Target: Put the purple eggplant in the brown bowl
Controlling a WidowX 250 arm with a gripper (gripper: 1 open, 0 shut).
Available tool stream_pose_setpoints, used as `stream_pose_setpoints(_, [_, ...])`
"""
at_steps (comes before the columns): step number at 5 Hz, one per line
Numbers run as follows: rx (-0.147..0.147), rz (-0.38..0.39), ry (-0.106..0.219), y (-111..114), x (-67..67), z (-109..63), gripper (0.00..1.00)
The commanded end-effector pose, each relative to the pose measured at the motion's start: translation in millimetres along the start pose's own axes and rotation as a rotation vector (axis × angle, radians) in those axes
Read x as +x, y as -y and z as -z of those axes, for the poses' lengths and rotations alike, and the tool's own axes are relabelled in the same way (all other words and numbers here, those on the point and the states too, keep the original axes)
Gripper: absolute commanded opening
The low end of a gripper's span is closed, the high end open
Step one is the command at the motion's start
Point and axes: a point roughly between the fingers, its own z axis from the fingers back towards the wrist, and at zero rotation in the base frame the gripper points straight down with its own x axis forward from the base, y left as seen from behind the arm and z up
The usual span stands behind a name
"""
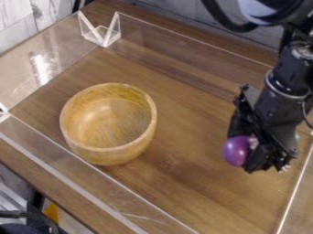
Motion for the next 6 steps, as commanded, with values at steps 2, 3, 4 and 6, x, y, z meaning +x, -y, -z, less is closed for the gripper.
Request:
stream_pose_setpoints(2, [0.062,-0.033,0.076,-11.0,-4.8,-39.9,0.00])
stream_pose_setpoints(3, [0.082,-0.065,0.069,-23.5,-22.0,-55.4,0.00])
stream_pose_setpoints(4, [0.090,-0.099,0.057,-42.0,-44.9,-60.8,0.00])
stream_pose_setpoints(6, [0.057,-0.222,0.046,-77.8,-109.2,-43.7,0.00])
